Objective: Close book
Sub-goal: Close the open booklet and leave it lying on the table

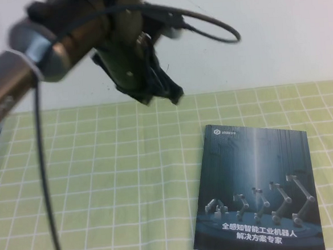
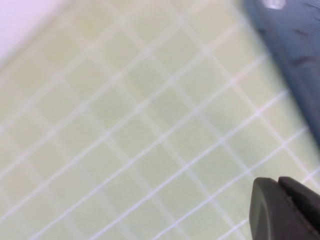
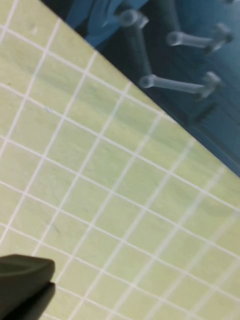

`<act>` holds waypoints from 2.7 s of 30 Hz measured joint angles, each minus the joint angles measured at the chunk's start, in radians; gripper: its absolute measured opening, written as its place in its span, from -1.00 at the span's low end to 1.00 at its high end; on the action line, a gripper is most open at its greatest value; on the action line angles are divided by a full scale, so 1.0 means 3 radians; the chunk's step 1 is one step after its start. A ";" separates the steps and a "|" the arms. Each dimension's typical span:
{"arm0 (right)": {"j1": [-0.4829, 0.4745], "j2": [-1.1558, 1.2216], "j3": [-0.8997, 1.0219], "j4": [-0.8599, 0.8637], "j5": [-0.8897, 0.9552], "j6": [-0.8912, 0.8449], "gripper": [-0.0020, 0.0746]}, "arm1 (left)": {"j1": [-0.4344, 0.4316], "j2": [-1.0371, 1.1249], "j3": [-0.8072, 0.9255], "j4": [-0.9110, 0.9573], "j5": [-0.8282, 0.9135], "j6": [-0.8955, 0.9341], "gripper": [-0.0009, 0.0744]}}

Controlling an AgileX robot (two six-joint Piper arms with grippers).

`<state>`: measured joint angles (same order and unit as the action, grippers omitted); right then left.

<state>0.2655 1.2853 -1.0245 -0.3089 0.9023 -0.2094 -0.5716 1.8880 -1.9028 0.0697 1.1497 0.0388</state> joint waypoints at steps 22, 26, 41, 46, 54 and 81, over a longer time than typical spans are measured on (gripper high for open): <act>0.0000 -0.2907 0.1822 0.0874 -0.0619 -0.0132 -0.96 | -0.0027 -0.2850 0.3013 0.0116 -0.1886 -0.0383 -0.99; 0.0000 -0.3223 0.2084 0.0990 -0.0714 -0.0132 -0.96 | -0.0027 -0.3428 0.3974 0.0116 -0.2755 -0.0435 -0.99; 0.0000 -0.3462 0.2181 0.1232 -0.0690 -0.0132 -0.96 | -0.0027 -0.4219 0.5092 0.0135 -0.3737 -0.0447 -0.99; 0.0000 -0.3462 0.2181 0.1232 -0.0677 -0.0132 -0.96 | -0.0027 -0.4219 0.5092 0.0135 -0.3738 -0.0447 -0.99; 0.0000 -0.3462 0.2181 0.1232 -0.0676 -0.0132 -0.96 | -0.0027 -0.4219 0.5092 0.0135 -0.3738 -0.0435 -0.99; 0.0000 -0.3462 0.2181 0.1257 -0.0670 -0.0132 -0.96 | 0.1704 -0.6308 0.6377 -0.0032 -0.2687 -0.0712 -0.99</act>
<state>0.2655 0.2466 -0.3701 0.0682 0.7012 -0.2489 -0.0604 -0.0043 0.0102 0.0600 0.3436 -0.1748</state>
